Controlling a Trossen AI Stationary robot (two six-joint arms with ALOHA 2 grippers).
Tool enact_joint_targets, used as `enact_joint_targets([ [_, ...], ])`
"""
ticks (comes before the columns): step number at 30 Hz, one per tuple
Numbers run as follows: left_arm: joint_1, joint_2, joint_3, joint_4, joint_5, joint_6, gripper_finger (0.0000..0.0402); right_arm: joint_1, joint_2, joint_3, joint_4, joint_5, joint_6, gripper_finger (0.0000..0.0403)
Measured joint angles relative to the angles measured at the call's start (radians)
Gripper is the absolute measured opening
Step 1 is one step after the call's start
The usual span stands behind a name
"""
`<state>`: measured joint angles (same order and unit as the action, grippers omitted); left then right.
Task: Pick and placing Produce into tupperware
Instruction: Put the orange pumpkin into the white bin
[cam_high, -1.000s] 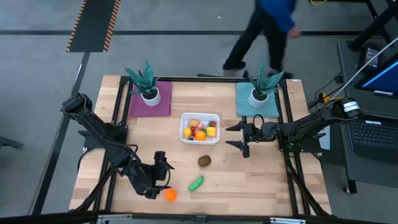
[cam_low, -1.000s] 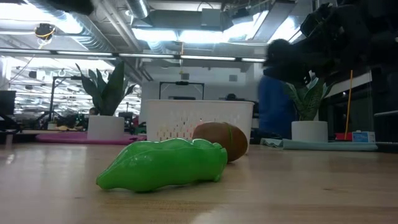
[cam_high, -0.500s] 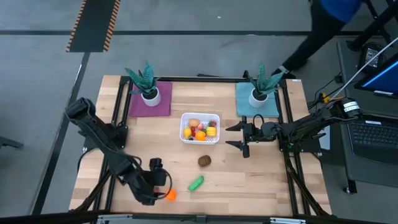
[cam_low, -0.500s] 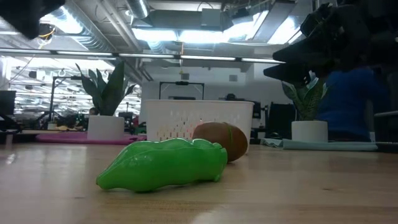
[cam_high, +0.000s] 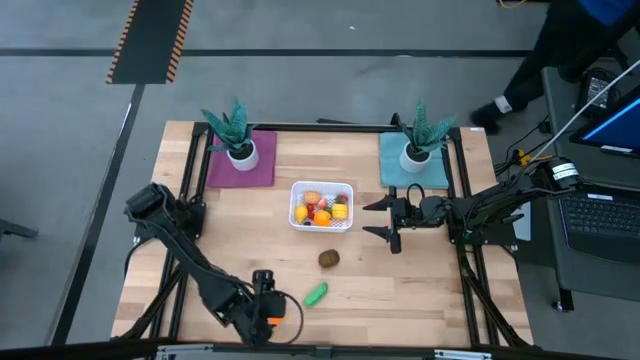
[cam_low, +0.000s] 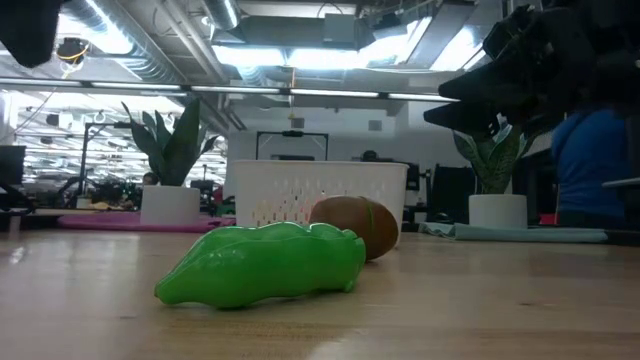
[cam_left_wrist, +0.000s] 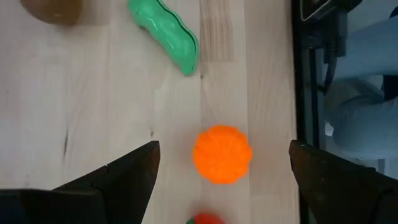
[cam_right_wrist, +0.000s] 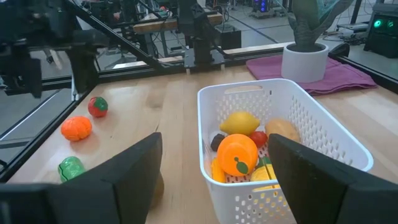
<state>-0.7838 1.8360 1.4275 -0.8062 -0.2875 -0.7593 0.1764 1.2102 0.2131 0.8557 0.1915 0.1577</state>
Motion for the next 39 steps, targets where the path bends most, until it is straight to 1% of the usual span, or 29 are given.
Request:
enact_joint_targets([
  [4, 0.027, 0.073, 0.057, -0.037, 0.025, -0.001, 0.0346, 0.0, 0.0, 0.0, 0.0, -0.001, 0.0, 0.0294],
  [9, 0.05, 0.111, 0.062, -0.059, 0.026, 0.0, 0.0346, 0.0, 0.0, 0.0, -0.001, -0.009, 0.0, 0.0294],
  [19, 0.049, 0.108, 0.061, -0.054, 0.025, 0.001, 0.0346, 0.0, 0.0, 0.0, -0.007, -0.009, -0.002, 0.0294],
  [29, 0.05, 0.108, 0.062, -0.009, 0.025, -0.001, 0.0346, 0.0, 0.0, 0.0, -0.008, -0.009, -0.003, 0.0294],
  [33, 0.049, 0.108, 0.058, -0.009, 0.024, -0.067, 0.0346, 0.0, 0.0, 0.0, -0.008, -0.009, -0.004, 0.0294],
  [39, 0.048, 0.109, 0.013, -0.007, 0.025, -0.129, 0.0346, 0.0, 0.0, 0.0, -0.009, -0.009, -0.004, 0.0294],
])
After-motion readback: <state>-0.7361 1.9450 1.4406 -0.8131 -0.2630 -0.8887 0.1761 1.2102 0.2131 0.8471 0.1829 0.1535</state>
